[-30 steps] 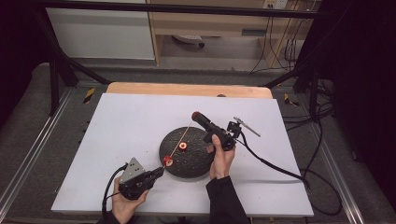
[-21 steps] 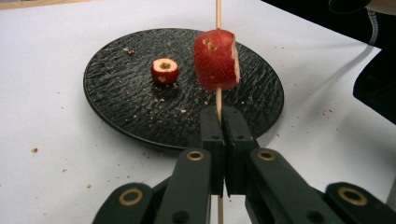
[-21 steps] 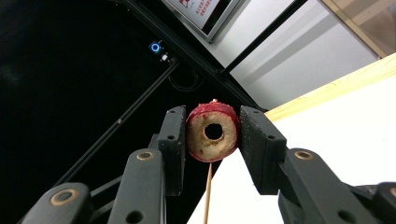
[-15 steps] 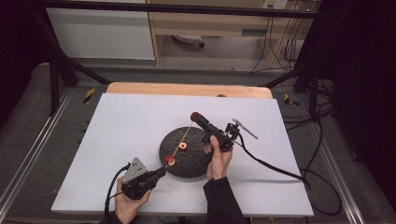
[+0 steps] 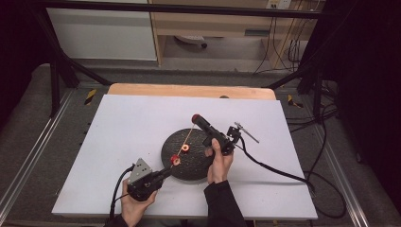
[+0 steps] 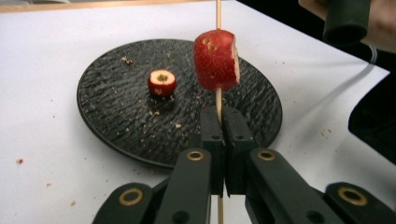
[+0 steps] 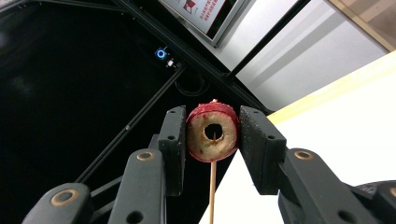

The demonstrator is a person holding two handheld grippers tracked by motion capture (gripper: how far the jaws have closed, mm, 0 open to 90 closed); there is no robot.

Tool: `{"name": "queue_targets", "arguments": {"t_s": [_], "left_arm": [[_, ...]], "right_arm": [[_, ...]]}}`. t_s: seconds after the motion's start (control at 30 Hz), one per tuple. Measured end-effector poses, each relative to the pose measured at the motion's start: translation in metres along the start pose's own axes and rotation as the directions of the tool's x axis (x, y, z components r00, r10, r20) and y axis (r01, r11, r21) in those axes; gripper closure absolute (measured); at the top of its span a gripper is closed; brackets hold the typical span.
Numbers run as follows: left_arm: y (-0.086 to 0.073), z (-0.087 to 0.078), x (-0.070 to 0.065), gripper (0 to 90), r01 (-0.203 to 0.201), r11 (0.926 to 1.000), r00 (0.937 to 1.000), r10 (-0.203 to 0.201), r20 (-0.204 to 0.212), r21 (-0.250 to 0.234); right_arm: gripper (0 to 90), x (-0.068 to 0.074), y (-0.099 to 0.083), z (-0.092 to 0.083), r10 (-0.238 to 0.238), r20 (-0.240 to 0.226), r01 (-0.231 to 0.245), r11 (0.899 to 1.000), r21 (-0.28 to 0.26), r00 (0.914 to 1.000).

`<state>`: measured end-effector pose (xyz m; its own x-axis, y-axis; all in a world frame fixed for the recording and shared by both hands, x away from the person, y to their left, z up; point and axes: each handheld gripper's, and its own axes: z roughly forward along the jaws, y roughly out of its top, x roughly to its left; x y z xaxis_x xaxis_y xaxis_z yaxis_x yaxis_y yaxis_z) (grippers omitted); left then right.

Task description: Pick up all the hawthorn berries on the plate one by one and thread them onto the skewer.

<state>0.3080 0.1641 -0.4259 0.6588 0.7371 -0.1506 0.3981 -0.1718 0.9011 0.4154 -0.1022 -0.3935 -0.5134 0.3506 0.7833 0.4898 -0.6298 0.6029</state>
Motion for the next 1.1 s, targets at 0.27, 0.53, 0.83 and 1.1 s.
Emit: {"name": "queue_targets", "arguments": {"t_s": [0.27,0.53,0.83,1.1], "left_arm": [[0.006,0.008,-0.006,88.3,0.017,0.9998,0.9997,-0.017,-0.016,-0.011],[0.009,0.012,-0.006,88.5,0.013,0.9999,0.9997,-0.013,-0.019,-0.010],[0.007,0.014,-0.010,88.6,0.004,1.0000,0.9990,-0.004,-0.044,-0.008],[0.008,0.018,-0.009,88.8,0.000,1.0000,0.9989,0.000,-0.047,0.001]], "right_arm": [[63.4,0.000,-0.003,0.000,0.005,-0.003,-0.005,1.000,0.005,1.0000],[63.5,0.002,-0.001,-0.002,-0.011,-0.006,0.011,1.000,-0.001,0.9999],[63.9,0.000,-0.005,-0.001,0.002,0.006,-0.002,1.000,-0.015,1.0000],[63.9,0.002,-0.003,-0.003,0.006,0.007,-0.006,1.000,0.003,1.0000]]}}
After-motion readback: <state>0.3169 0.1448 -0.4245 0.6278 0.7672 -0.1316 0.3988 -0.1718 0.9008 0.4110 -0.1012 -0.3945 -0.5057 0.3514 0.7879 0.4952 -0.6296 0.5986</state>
